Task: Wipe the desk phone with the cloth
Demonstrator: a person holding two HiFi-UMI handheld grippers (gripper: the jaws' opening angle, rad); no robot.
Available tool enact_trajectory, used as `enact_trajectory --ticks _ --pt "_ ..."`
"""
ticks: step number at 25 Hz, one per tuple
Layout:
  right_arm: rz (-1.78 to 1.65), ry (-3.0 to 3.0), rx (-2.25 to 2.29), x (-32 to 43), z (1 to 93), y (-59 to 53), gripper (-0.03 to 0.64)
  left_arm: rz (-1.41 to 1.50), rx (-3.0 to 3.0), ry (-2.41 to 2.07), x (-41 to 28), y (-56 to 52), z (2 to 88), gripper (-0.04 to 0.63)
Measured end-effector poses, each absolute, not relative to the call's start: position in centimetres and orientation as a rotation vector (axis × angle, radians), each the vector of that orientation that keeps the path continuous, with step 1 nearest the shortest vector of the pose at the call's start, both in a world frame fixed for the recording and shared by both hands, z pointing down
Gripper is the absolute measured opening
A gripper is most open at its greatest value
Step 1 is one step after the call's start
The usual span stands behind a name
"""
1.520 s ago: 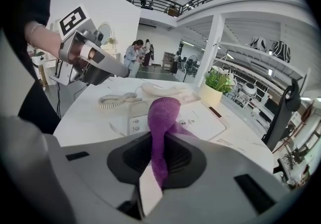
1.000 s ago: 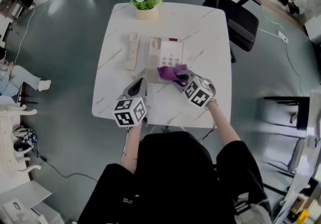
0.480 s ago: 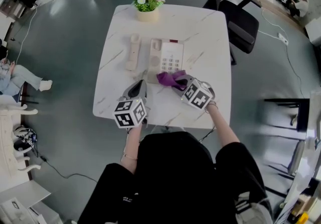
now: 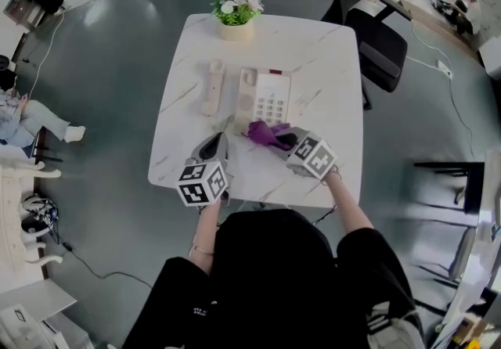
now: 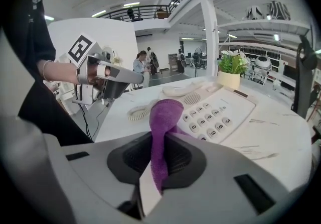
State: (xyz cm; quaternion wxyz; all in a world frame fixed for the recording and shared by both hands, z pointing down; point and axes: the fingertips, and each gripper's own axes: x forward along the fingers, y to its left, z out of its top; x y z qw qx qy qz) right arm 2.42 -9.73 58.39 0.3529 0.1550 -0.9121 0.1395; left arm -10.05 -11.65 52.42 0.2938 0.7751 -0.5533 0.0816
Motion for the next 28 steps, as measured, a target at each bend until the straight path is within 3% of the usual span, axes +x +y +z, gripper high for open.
enact_trajectory --ticks 28 --pt "0.553 -2.713 0.85 3.7 50.4 -18.7 0.037 0.207 2.09 -1.507 -9.7 -14.7 51.2 -0.003"
